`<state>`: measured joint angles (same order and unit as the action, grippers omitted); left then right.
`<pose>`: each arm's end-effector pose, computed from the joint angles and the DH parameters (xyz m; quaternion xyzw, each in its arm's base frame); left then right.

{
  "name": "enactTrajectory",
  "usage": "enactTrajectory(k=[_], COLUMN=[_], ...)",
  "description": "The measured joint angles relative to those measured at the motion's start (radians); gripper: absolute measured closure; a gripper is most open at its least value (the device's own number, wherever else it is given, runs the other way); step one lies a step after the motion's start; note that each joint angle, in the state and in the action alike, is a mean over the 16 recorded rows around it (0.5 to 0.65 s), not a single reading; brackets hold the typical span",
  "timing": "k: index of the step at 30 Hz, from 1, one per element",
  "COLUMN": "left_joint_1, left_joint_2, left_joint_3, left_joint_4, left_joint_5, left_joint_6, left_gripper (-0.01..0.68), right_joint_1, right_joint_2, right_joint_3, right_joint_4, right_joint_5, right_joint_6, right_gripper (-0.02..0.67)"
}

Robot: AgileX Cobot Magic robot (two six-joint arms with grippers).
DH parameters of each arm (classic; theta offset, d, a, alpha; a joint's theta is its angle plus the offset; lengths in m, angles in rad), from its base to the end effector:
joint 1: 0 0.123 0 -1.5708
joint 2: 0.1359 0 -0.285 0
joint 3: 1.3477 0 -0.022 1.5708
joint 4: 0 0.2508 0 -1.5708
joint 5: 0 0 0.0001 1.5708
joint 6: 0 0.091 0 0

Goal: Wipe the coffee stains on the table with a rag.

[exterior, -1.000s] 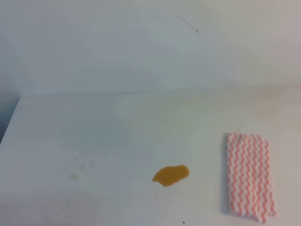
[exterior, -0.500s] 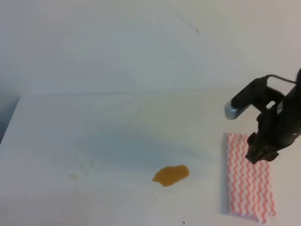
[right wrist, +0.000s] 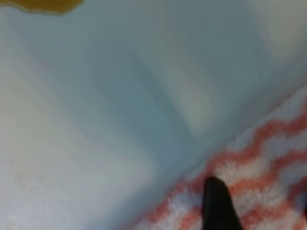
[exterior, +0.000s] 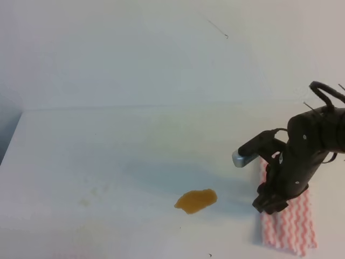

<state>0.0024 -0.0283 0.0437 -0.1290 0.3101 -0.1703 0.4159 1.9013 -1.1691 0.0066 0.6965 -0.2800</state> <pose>0.0536 -0.0035 0.1722 -0.1036 0.7785 -0.1049 0.6101 0.3313 0.1468 0.1557 -0.3366 0.9347 0.0102 0.1140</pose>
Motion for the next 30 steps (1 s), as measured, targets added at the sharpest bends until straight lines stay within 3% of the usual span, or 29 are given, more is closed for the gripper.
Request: enactTrajectory(k=[10, 15, 23, 30], left_joint_1=[0.000, 0.001, 0.001, 0.001], left_joint_2=[0.005, 0.014, 0.023, 0.025], left_joint_3=[0.000, 0.000, 0.000, 0.000], left_joint_4=[0.000, 0.000, 0.000, 0.000], left_joint_5=[0.000, 0.000, 0.000, 0.000], left_joint_6=[0.000, 0.000, 0.000, 0.000], left_gripper=[0.672, 0.672, 0.672, 0.672], right_joint_1=[0.000, 0.000, 0.013, 0.063], right_joint_2=[0.065, 0.071, 0.122, 0.188], right_joint_3=[-0.057, -0.121, -0.198, -0.210], right_joint_4=[0.123, 0.289, 0.561, 0.671], right_joint_5=[0.011, 0.020, 0.030, 0.021], right_joint_6=[-0.035, -0.111, -0.262, -0.337], right_gripper=[0.520, 0.619, 0.646, 0.641])
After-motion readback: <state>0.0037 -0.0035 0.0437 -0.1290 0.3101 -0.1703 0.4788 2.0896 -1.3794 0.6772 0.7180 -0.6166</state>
